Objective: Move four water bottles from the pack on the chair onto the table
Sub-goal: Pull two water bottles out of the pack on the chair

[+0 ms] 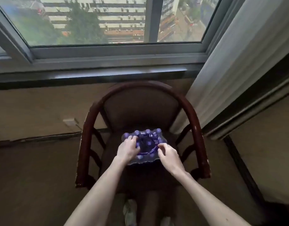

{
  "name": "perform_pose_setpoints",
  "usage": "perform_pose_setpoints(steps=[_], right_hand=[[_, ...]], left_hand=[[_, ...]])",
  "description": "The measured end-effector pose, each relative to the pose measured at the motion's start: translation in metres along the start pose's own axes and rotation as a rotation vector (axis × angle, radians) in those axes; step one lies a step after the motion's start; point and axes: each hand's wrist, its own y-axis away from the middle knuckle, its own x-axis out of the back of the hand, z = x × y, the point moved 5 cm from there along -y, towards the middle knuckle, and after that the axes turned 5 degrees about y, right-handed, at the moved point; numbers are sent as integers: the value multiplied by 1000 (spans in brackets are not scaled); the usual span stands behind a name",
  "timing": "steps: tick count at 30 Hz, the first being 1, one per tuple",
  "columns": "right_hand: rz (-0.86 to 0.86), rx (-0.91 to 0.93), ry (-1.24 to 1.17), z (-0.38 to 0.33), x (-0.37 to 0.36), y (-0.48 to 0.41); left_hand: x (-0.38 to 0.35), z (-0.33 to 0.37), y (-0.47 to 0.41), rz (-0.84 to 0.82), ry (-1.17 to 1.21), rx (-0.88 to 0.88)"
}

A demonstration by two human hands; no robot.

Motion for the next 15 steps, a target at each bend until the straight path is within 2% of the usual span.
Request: perform_pose_setpoints(steps=[6, 10, 15], right_hand=[[20, -80, -128, 32, -48, -39], [11, -73, -148, 51, -68, -57], [11, -97, -168, 70, -67, -73]], left_hand=[[-50, 11, -58, -1, -63, -168], [-85, 19, -85, -32, -224, -266], [-113, 16, -90, -110, -280, -261]])
